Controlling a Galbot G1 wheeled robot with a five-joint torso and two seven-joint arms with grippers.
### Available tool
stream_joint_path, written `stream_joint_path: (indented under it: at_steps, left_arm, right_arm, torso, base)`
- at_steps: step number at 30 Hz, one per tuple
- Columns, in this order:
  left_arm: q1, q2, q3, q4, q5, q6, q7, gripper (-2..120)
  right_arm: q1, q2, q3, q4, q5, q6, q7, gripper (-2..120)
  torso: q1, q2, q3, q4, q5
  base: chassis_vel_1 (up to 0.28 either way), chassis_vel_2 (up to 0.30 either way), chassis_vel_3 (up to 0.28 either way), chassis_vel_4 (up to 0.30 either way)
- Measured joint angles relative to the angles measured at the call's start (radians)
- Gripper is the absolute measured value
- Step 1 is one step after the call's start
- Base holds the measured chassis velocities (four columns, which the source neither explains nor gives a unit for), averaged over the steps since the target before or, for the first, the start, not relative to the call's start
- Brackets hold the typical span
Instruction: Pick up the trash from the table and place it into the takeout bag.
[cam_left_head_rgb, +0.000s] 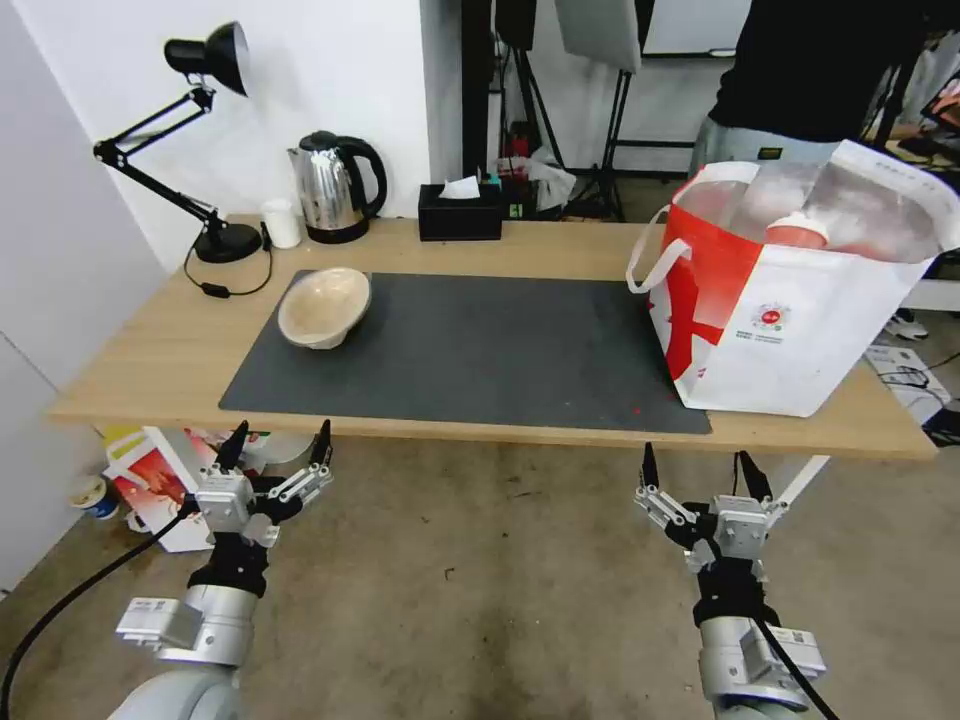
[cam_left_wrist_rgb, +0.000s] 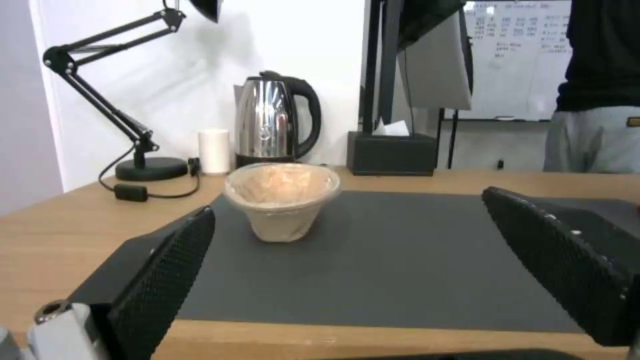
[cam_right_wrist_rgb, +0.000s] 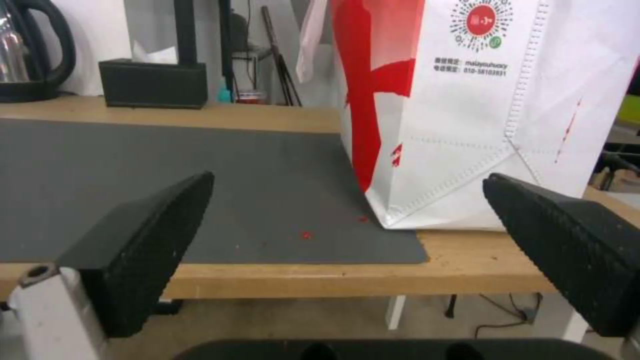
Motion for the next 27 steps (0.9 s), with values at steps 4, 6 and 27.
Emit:
stream_joint_path:
  at_steps: [4,6,27]
  left_arm:
    - [0.003,0.003,-0.006,-0.004,-0.005,-0.001,-0.002,100]
    - [0.006,0.004,-0.008,-0.010,-0.006,0.000,-0.008,100]
    - [-0.098,0.194,-0.100,-0.181,-0.583,0.366,-0.285,100]
  right_arm:
    - [0.000,0.000,0.000,0.000,0.000,0.000,0.000,100]
    - [0.000,0.000,0.000,0.000,0.000,0.000,0.000,100]
    - [0.000,0.000,0.000,0.001,0.000,0.000,0.001,100]
  torso:
    - [0.000,0.000,0.000,0.0000,0.0000]
    - [0.000,0.000,0.000,0.0000,0.0000]
    - [0.000,0.000,0.000,-0.0001,-0.0002]
  base:
    - [0.000,0.000,0.000,0.000]
    - [0.000,0.000,0.000,0.000]
    - [0.000,0.000,0.000,0.000]
